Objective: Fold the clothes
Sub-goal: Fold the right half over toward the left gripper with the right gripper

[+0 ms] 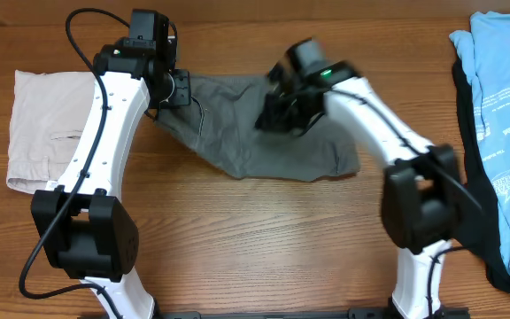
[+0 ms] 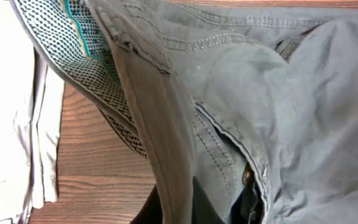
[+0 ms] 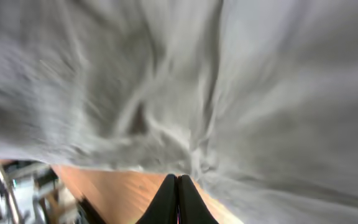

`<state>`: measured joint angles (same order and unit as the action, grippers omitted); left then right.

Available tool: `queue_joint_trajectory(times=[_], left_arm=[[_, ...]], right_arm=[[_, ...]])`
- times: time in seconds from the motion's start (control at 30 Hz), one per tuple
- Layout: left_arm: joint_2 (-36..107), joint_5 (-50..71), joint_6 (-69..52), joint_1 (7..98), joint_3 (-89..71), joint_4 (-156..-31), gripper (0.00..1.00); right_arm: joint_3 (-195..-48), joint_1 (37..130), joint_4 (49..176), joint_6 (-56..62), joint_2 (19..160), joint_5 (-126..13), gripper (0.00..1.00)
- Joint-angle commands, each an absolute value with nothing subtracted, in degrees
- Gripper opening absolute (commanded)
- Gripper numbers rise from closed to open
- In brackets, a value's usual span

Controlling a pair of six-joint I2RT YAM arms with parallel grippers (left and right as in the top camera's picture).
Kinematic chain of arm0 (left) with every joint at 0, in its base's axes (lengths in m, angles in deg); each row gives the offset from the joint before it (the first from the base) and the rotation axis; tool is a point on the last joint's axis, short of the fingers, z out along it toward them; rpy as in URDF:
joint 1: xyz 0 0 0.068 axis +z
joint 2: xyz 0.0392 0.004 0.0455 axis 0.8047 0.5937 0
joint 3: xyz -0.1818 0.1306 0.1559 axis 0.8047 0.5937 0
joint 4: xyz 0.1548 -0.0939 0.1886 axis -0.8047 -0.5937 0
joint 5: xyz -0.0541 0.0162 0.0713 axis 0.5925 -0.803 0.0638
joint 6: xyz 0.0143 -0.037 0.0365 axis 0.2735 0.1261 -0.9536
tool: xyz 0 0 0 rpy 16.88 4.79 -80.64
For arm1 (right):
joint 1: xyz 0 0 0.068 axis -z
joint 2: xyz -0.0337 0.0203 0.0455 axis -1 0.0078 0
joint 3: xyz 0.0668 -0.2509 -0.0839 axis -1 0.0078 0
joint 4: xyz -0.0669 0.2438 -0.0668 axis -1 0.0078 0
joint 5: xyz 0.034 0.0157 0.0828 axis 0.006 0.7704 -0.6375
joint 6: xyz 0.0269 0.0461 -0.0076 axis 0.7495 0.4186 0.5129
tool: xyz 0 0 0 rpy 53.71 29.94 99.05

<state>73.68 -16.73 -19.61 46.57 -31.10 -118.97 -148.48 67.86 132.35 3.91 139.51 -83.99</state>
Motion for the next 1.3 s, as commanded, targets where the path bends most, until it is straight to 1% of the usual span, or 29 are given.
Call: queue_joint_trajectory(times=[0.0,0.1,0.23,0.3,0.4,0.6,0.77,0.9,1.0,1.27], left_arm=[[71.23,-17.62,-21.12,45.92,-34.95,-120.09,0.04],[71.23,-17.6,-21.08,45.87,-37.5,-121.77,0.04],[71.23,-17.62,-21.1,45.57,-39.8,-123.41,0.05],[71.23,-17.6,-21.08,45.42,-39.84,-123.74,0.07],[71.26,-17.62,-21.1,45.02,-39.84,-123.98,0.08],[71.32,-17.67,-21.08,44.19,-39.78,-124.89,0.04],[71.32,-18.19,-21.1,43.78,-38.18,-125.22,0.04],[71.32,-19.31,-21.12,43.78,-36.17,-125.27,0.04],[71.32,-19.31,-22.1,43.78,-35.93,-125.24,0.04],[71.32,-19.31,-23.24,43.78,-35.93,-125.94,0.04]], right_arm=[[-148.81,67.93,131.41,5.33,138.53,-83.44,0.04],[-146.67,66.94,128.46,6.23,139.6,-82.74,0.04],[-143.85,64.08,123.59,8.92,142.66,-78.32,0.04],[-143.08,62.96,121.84,8.92,144.19,-78.32,0.04],[-142.84,61.0,119.98,8.92,146.7,-78.3,0.04],[-142.84,57.7,117.14,8.52,150.64,-78.19,0.04],[-144.02,58.18,117.1,7.54,150.5,-77.52,0.04],[-146.8,60.71,120.44,6.86,148.49,-77.89,0.04],[-147.5,62.96,120.29,6.91,146.83,-77.89,0.04],[-147.23,64.87,112.11,7.87,146.79,-77.87,0.04]])
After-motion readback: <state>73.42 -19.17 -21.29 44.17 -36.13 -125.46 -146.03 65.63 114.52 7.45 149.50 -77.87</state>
